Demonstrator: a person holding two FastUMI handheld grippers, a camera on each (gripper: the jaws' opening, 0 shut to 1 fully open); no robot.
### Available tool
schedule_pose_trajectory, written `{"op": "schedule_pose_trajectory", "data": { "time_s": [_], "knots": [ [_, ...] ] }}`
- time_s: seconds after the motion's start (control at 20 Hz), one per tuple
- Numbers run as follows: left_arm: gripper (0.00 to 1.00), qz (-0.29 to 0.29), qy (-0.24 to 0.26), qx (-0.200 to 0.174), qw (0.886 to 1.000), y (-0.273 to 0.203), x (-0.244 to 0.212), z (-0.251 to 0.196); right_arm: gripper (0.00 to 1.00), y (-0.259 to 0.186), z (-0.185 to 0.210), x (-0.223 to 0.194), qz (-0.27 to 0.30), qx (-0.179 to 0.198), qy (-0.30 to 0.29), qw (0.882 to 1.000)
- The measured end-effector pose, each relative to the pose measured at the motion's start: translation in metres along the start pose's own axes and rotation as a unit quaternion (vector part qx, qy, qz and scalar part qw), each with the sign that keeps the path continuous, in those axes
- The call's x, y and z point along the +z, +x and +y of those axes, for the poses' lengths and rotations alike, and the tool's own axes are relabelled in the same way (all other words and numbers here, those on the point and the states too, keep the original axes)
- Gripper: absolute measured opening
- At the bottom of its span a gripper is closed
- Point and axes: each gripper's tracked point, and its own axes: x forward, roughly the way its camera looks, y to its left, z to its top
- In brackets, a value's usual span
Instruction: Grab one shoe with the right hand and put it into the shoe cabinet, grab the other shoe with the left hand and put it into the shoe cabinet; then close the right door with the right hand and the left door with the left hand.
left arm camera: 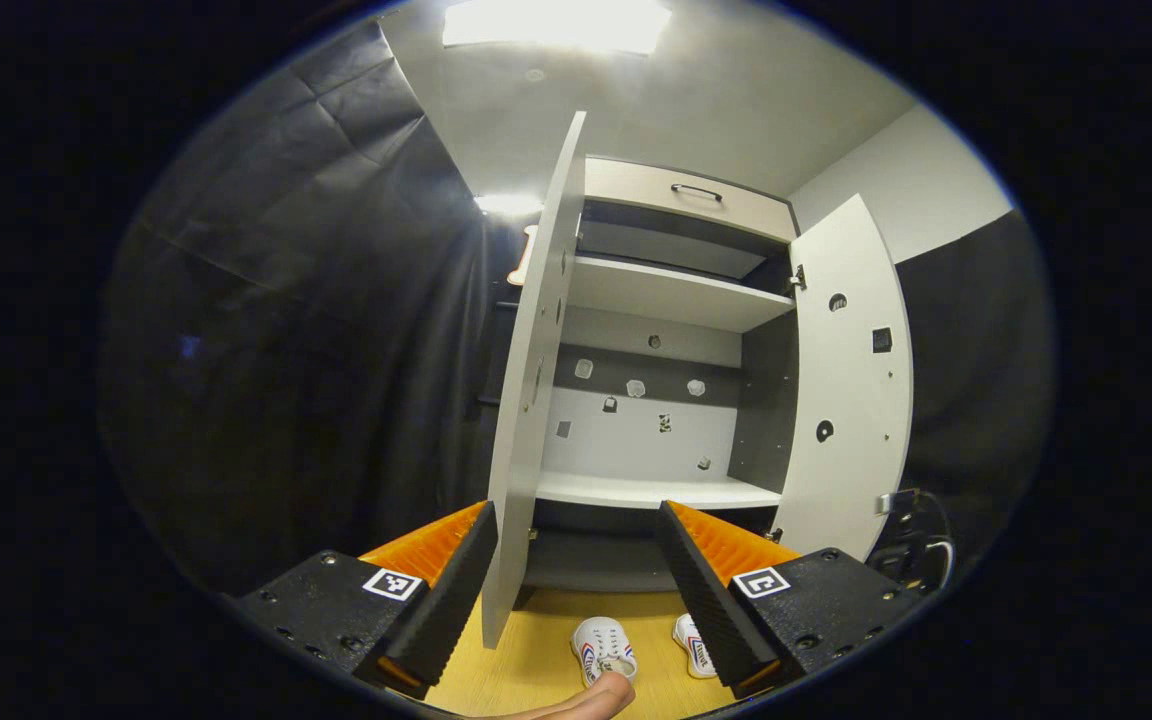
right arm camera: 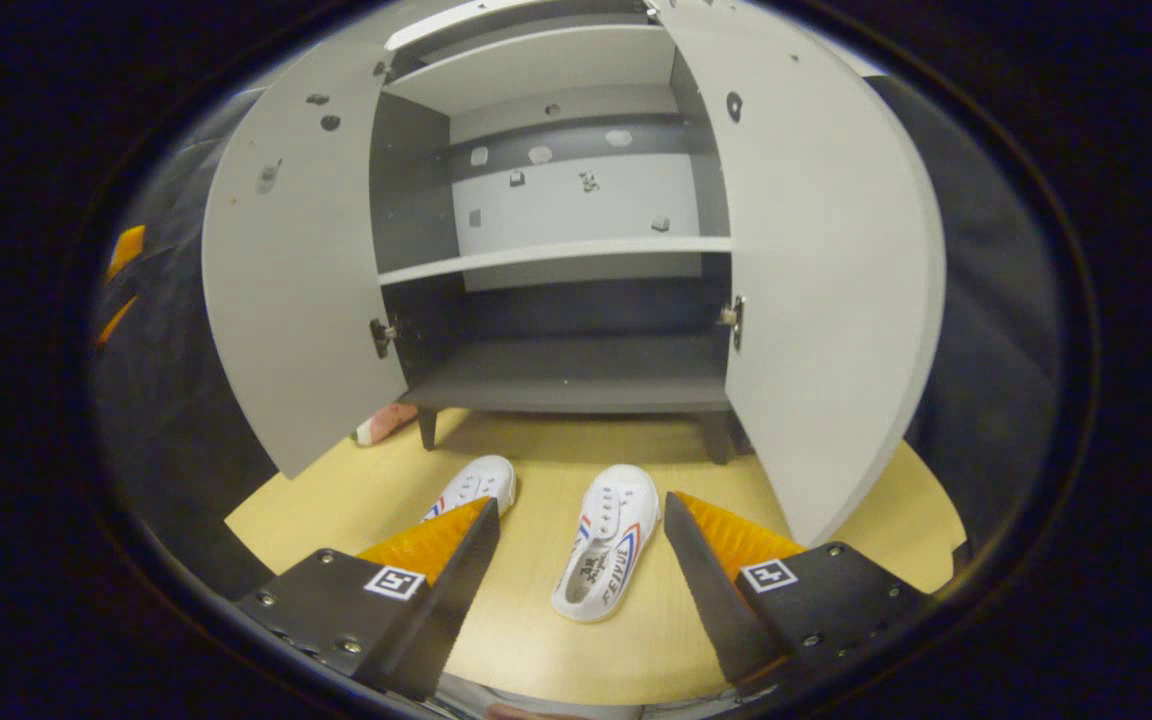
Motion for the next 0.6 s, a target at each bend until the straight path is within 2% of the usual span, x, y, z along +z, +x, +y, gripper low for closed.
{"op": "schedule_pose_trajectory", "data": {
  "time_s": [0.15, 0.4, 0.5, 0.6],
  "knots": [
    [0.97, 0.014, -0.003, -0.002, 1.0, 0.0, -0.011, 0.006, 0.97, 0.039, 0.009, -0.034, 0.039, -0.01, 0.012, 0.999],
    [0.98, 0.039, -0.008, -0.004, 0.999, 0.002, -0.029, 0.019, 0.96, 0.083, 0.009, -0.077, 0.081, -0.049, 0.011, 0.995],
    [0.98, 0.047, -0.012, -0.018, 0.999, 0.0, -0.034, 0.017, 0.94, 0.095, 0.007, -0.088, 0.081, -0.066, -0.017, 0.994],
    [0.97, 0.061, -0.008, -0.032, 0.998, -0.001, -0.043, 0.012, 0.97, 0.104, 0.013, -0.093, 0.074, -0.07, -0.026, 0.995]
  ]
}}
